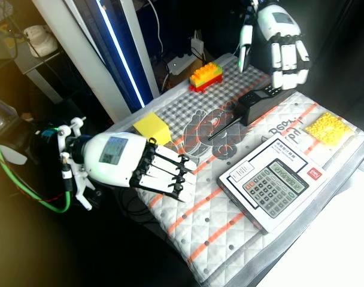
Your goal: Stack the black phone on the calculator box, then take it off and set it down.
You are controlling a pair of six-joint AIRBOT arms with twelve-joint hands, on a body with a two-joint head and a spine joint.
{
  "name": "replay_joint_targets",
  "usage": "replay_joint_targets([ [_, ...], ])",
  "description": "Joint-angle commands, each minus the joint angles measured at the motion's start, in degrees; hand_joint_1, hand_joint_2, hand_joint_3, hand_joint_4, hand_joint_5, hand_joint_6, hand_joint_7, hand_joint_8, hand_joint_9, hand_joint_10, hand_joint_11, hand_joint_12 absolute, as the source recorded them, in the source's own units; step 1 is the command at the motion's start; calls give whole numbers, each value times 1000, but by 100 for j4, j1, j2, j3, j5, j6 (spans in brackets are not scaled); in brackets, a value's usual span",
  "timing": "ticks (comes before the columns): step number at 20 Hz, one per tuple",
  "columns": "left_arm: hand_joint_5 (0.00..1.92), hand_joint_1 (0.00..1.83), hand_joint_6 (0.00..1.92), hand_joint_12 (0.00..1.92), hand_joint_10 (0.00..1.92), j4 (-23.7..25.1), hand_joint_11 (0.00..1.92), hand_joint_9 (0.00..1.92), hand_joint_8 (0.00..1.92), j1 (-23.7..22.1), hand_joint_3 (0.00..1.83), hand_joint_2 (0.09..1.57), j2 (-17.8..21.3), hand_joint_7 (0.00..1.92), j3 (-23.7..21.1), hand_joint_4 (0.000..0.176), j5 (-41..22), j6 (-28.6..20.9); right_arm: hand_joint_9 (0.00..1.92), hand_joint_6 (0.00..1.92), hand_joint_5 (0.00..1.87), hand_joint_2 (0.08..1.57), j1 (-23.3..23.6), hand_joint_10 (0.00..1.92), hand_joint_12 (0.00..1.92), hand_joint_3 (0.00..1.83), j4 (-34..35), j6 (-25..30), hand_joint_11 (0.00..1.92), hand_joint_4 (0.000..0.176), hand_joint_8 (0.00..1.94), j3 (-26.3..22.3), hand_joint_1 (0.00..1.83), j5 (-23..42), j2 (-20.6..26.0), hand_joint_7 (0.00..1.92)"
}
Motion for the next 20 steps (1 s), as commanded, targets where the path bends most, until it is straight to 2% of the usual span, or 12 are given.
replay_joint_targets([
  [1, 0, 814, 0, 705, 9, 80, 0, 230, 0, -119, 1, 753, -32, 198, 62, 176, -451, -8, 501, 0, 551, 1298, 38, 6, 521, 4, 119, 6, 211, 88, 1, 2, 561, 689, 25, 518],
  [3, 0, 776, 0, 877, 11, 91, 0, 245, 1, -205, 0, 751, -116, 174, 171, 176, -274, -8, 502, 3, 555, 1300, 35, 4, 524, 2, 117, 6, 219, 95, 2, 2, 573, 689, 22, 518],
  [8, 0, 812, 0, 618, 25, 164, 0, 286, 10, -427, 3, 766, -377, 202, 488, 176, 307, -8, 510, 3, 565, 1307, 30, 7, 519, 3, 112, 6, 217, 80, 0, 2, 573, 689, 19, 521],
  [11, 2, 789, 0, 586, 17, 184, 0, 393, 9, -528, 12, 849, -539, 283, 669, 176, 605, 16, 511, 0, 572, 1306, 22, 0, 335, 0, 108, 6, 290, 79, 0, 2, 594, 689, 16, 519],
  [13, 136, 823, 21, 478, 4, 180, 0, 398, 11, -579, 6, 900, -642, 369, 755, 176, 750, 140, 523, 0, 567, 1302, 22, 5, 321, 0, 98, 6, 315, 71, 0, 2, 624, 689, 9, 518],
  [14, 264, 881, 15, 418, 0, 180, 0, 388, 9, -608, 2, 923, -704, 432, 796, 127, 812, 182, 518, 0, 563, 1305, 21, 1, 328, 0, 96, 6, 354, 71, 0, 2, 608, 689, 7, 514],
  [15, 264, 881, 15, 418, 0, 180, 0, 388, 9, -627, 2, 923, -750, 432, 832, 127, 863, 226, 518, 0, 563, 1305, 20, 1, 328, 0, 96, 6, 354, 71, 0, 3, 608, 689, 5, 514],
  [16, 324, 894, 17, 440, 0, 178, 0, 376, 11, -652, 5, 943, -826, 461, 880, 104, 936, 305, 517, 1, 565, 1304, 19, 1, 312, 0, 96, 6, 323, 72, 2, 3, 603, 689, 1, 518],
  [17, 921, 1183, 698, 927, 162, 157, 71, 704, 1020, -661, 7, 1117, -894, 750, 940, 0, 1003, 359, 508, 1, 558, 1304, 19, 1, 298, 0, 91, 6, 298, 72, 1, 5, 585, 689, -6, 511],
  [18, 921, 1183, 698, 927, 162, 147, 71, 704, 1020, -661, 7, 1117, -910, 750, 957, 0, 1023, 360, 508, 1, 558, 1304, 19, 1, 298, 0, 88, 6, 298, 72, 1, 5, 585, 689, -7, 511],
  [19, 1014, 1215, 860, 1105, 377, 115, 79, 717, 1264, -662, 0, 1155, -937, 745, 992, 0, 1056, 360, 514, 2, 561, 1308, 19, 3, 307, 1, 83, 6, 327, 58, 1, 5, 598, 689, -7, 512],
  [20, 1037, 1226, 882, 1193, 626, 75, 73, 638, 1351, -662, 0, 1166, -955, 721, 1018, 0, 1072, 360, 516, 2, 563, 1311, 19, 4, 314, 2, 82, 6, 347, 56, 1, 6, 602, 689, -7, 513],
])
